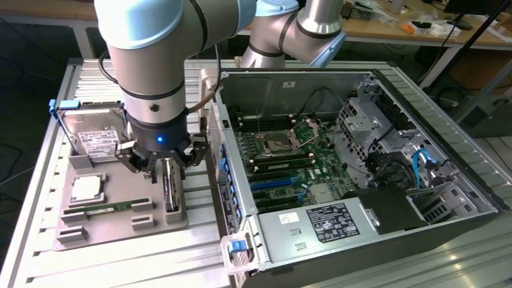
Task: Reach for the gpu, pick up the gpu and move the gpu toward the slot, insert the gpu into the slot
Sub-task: 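Pick up the gpu and move the gpu toward the slot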
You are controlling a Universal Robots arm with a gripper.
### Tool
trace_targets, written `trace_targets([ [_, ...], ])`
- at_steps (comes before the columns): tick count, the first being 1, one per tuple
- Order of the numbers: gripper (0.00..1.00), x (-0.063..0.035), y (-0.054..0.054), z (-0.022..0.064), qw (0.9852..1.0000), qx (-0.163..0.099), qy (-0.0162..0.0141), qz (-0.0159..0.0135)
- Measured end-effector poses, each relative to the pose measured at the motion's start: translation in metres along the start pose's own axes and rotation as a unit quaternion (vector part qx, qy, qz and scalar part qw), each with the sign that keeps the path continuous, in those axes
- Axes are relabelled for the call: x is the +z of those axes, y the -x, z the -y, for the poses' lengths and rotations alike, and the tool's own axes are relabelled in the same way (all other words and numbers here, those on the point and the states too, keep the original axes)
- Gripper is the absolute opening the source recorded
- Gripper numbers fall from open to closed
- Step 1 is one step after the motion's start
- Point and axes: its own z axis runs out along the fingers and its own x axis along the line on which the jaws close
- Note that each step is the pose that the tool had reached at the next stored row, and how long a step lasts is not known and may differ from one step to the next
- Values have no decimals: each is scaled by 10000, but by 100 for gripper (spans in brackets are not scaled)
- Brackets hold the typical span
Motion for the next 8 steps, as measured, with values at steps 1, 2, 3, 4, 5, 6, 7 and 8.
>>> trace_targets([
  [1,54,0,0,0,10000,0,0,0],
  [2,52,0,0,0,10000,0,0,0],
  [3,46,0,0,0,10000,0,0,0],
  [4,40,0,0,0,10000,0,0,0],
  [5,34,0,0,0,10000,0,0,0],
  [6,34,0,0,0,10000,0,0,0],
  [7,34,0,0,0,10000,0,0,0],
  [8,27,0,0,0,10000,0,0,0],
])
